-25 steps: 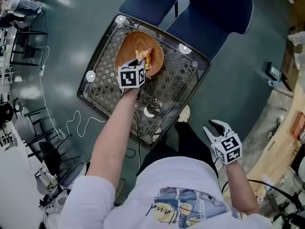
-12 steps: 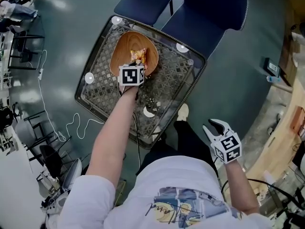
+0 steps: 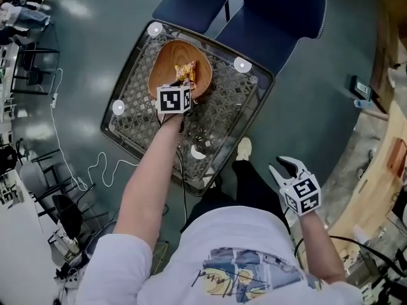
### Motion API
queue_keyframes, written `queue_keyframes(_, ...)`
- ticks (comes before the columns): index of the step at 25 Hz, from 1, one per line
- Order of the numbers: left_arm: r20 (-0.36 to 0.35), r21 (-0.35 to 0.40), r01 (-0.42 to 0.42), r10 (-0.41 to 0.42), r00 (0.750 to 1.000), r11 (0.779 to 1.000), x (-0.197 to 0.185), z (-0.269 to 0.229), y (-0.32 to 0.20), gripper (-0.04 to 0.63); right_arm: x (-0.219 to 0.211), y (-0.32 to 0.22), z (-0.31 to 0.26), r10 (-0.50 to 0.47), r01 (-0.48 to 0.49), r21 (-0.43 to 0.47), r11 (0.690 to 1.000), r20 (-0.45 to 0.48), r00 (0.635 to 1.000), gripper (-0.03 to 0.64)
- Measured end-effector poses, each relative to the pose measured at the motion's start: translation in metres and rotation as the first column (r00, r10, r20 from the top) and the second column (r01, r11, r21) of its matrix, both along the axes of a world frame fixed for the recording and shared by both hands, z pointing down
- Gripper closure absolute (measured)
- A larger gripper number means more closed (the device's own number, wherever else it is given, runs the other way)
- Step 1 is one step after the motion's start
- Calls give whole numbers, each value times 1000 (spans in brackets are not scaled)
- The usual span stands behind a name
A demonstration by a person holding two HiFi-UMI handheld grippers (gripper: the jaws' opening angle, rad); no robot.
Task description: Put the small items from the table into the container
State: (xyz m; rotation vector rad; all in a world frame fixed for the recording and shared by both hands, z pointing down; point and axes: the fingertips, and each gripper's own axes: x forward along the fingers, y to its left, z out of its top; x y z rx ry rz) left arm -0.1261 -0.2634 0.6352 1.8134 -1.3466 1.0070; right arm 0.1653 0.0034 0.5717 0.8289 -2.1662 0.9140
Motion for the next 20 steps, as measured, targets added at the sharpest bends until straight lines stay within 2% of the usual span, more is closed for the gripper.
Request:
queue_keyframes(7,-79,81,-4,10,997,997,-4,-45,24,477,-28,7,-15,-23,23,55,998,3,1000,494)
queue_keyframes(12,-172,149,-9,35,984,989,-7,-87,60,477,-52,19,-28,-45,45,92,995,0,999,494)
queue_keyframes(15,-228,192,-40,84,970,981,-8,-114,91,477,-69,28,-37,-62,63,119,991,-7,998,494)
queue_keyframes(20,-264,277,-116,192,945,954,-20,-162,153,477,-103,45,-56,-92,94,179,979,-18,996,494)
